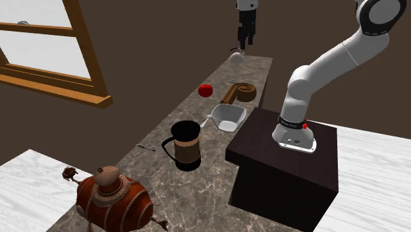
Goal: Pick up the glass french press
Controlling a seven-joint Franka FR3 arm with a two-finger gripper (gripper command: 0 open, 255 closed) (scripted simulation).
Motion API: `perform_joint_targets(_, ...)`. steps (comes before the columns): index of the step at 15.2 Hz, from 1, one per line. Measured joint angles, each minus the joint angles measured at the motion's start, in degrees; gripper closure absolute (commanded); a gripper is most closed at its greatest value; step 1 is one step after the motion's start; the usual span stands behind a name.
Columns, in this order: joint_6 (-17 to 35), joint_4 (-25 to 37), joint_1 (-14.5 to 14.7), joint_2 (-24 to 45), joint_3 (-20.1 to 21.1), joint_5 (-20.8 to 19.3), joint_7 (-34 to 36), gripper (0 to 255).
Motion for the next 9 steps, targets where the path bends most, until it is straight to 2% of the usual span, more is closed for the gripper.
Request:
perform_joint_targets(3,1.4,-0.9,0.4,0.5,1.0,0.9,1.3,0)
perform_joint_targets(9,8.5,-5.3,2.6,3.1,6.0,5.2,7.0,0)
